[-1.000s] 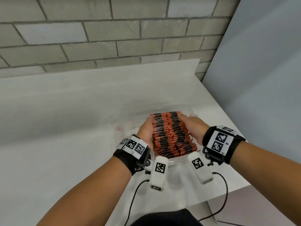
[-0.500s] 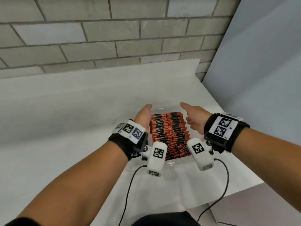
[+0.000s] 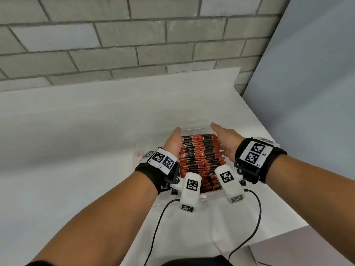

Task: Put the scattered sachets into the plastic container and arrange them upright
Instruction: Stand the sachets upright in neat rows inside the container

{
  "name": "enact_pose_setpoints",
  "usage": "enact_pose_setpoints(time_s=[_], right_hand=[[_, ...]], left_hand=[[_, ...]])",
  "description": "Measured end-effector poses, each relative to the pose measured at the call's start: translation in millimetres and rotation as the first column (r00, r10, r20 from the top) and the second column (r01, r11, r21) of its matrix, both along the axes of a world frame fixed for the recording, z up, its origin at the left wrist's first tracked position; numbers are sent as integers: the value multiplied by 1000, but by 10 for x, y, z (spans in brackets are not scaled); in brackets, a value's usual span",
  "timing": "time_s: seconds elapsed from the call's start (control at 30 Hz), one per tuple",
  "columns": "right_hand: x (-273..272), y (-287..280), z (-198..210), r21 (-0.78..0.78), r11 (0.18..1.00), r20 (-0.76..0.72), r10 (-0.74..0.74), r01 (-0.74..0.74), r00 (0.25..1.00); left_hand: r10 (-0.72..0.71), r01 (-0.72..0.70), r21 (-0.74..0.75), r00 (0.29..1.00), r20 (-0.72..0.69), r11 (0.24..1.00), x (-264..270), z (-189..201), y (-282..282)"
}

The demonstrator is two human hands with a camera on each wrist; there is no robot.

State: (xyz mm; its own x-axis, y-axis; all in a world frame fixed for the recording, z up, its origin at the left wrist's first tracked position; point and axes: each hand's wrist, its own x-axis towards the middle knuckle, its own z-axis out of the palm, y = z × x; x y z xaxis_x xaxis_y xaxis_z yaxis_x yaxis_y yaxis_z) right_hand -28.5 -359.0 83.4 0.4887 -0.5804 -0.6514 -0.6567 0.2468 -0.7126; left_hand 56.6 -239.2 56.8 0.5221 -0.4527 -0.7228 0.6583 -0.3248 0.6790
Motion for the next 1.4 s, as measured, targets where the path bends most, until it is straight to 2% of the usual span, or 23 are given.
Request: enact_pose_setpoints(time_s=[0.1,0.33,0.47,0.6,0.73,0.9,0.97,1.1,1.27,1.4], right_hand=[[8,-31,-17,9,1000,8,-11,11,1000],[-17,-18,-9,21,1000,-2,14,-14,1000],[-133,-21,54,1,1000,-38,31,-31,999],[-330,36,81,-2,994,-99,106,-107,989],[-400,37,-27,25,994,-112,106,-103,988],[-442,82,-145,81,994,-93,86,-78,992],[-451,84,-135,117,990,-87,88,-77,992],[-502,74,-103,68,990,-162,132,-122,978],[-508,97,-159,77,985,-209,170,-157,963],[-497,108,-209,107,981,-207,179,-160,962]], left_hand=[[-24,23,37,1000,13,999,5,-10,10],[-8,3,-39,993,-115,999,-68,70,25],[30,-24,58,995,-91,998,-81,153,136],[-55,62,61,992,-110,996,-225,139,255],[-161,161,-14,968,-191,987,-382,94,286],[-150,148,-22,974,-172,989,-430,74,308],[-151,156,19,974,-169,988,-431,84,316],[-148,157,110,985,-87,981,-457,153,373],[-95,108,59,977,-191,992,-533,100,375],[-63,65,5,980,-189,998,-566,70,354]])
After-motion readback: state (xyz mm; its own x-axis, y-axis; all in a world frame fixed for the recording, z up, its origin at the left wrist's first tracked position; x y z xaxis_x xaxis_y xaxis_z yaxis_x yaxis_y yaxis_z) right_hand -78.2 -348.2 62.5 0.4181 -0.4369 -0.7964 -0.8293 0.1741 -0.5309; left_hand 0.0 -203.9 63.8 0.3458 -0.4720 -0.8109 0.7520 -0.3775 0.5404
